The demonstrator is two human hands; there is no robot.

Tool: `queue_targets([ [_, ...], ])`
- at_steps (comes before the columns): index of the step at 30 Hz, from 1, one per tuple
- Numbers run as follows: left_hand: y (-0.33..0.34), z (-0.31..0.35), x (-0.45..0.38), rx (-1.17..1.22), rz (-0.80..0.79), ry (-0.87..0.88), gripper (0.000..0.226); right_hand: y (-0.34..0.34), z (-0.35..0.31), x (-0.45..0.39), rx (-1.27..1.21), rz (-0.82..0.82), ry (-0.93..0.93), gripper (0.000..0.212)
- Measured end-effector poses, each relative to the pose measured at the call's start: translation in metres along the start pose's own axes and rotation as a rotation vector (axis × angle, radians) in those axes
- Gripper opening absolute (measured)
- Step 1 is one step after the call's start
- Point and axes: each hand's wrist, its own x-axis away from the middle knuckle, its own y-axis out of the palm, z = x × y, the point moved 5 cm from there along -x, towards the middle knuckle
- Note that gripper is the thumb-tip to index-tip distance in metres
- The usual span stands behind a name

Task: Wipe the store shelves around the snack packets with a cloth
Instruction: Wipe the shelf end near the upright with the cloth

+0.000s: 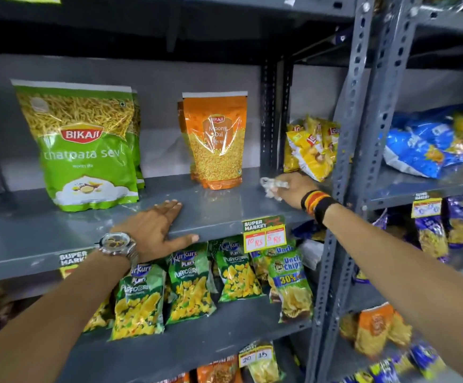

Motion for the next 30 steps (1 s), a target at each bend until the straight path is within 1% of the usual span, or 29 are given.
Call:
queue_targets([
  [2,0.000,0.001,0.001,0.008,-0.007,0.013,0.122,0.011,-0.029,0.023,-0.110,-0.105,-0.167,0.028],
  [3,0.000,0.001,0.002,0.014,-0.010,0.016,0.122,0.011,-0.041,0.027,-0.153,-0.147,-0.213,0.025],
  [4,0.000,0.000,0.002,0.019,-0.010,0.013,0.123,0.005,-0.048,0.027,-0.162,-0.138,-0.223,0.022],
  [5,0.000,-0.001,0.003,0.022,-0.008,0.008,0.122,-0.004,-0.051,0.022,-0.150,-0.078,-0.211,0.020],
  [7,0.000,0.000,0.005,0.023,0.000,0.000,0.119,-0.022,-0.032,0.007,-0.082,0.044,-0.087,0.022],
  [8,0.000,0.000,0.005,0.021,0.006,-0.004,0.116,-0.025,-0.020,0.004,-0.073,0.042,-0.007,0.022],
  [10,0.000,0.001,0.005,0.007,0.006,-0.007,0.112,-0.017,-0.003,0.005,-0.059,0.003,0.064,0.023],
  [12,0.000,0.000,0.004,-0.003,0.007,-0.007,0.112,-0.006,-0.014,0.018,-0.080,-0.016,-0.001,0.024],
  [14,-0.001,-0.001,0.004,-0.006,0.016,-0.006,0.109,0.007,-0.044,0.042,-0.158,-0.057,-0.144,0.026],
  [17,-0.004,0.003,0.012,-0.037,0.038,-0.002,0.108,0.021,-0.080,0.093,-0.276,-0.156,-0.286,0.040],
  [19,-0.003,0.009,0.024,-0.077,0.093,0.021,0.104,0.023,-0.079,0.117,-0.337,-0.184,-0.326,0.045],
  [21,0.001,0.020,0.046,-0.095,0.177,0.076,0.092,0.024,-0.063,0.135,-0.397,-0.211,-0.313,0.044],
  [24,0.021,0.033,0.091,-0.062,0.309,0.170,0.076,0.048,-0.038,0.159,-0.462,-0.330,-0.279,0.038],
  [26,0.047,0.036,0.120,-0.009,0.326,0.204,0.073,0.081,-0.026,0.167,-0.452,-0.409,-0.250,0.036],
  [28,0.090,0.034,0.142,0.044,0.263,0.198,0.071,0.122,-0.019,0.166,-0.395,-0.477,-0.249,0.036],
  [30,0.142,0.027,0.155,0.126,0.120,0.141,0.074,0.167,-0.014,0.158,-0.365,-0.531,-0.237,0.033],
])
